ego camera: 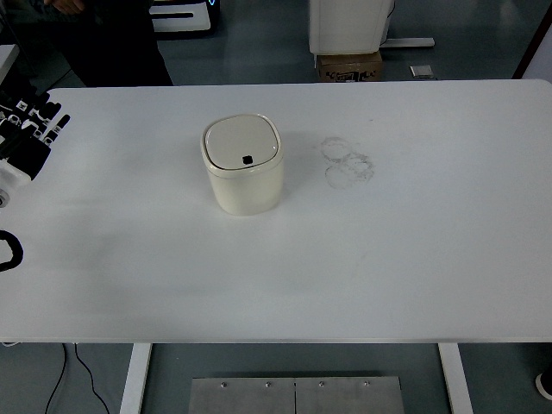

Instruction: Open trash bin

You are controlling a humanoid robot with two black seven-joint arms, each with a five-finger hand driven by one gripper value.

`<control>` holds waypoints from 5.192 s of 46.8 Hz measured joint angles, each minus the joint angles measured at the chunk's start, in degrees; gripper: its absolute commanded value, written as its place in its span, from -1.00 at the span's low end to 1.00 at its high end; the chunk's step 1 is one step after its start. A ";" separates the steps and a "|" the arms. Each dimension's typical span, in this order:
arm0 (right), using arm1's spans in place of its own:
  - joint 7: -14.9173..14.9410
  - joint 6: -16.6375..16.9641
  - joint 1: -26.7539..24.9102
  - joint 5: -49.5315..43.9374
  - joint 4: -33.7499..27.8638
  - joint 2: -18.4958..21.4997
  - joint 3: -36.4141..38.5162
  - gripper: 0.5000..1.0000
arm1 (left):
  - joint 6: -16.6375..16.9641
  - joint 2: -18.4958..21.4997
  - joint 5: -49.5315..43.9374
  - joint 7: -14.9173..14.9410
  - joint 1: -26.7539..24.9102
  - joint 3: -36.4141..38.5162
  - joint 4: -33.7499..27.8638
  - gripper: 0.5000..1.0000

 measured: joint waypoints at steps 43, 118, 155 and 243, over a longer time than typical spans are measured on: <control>0.00 0.02 -0.02 0.00 0.01 0.00 0.00 0.97 | 3.20 0.75 0.97 0.00 -3.54 1.26 -1.74 1.00; 0.00 0.02 -0.04 0.00 -0.01 0.00 0.00 0.97 | -1.39 4.81 36.92 0.72 -52.29 57.66 -32.27 1.00; 0.03 0.01 -0.05 0.00 -0.02 0.00 0.00 0.97 | -2.67 -0.70 47.30 4.84 -56.79 61.36 -32.58 1.00; 0.03 0.01 -0.08 0.00 0.01 0.00 0.00 0.97 | -2.74 -1.36 46.97 6.11 -54.59 63.49 -32.80 1.00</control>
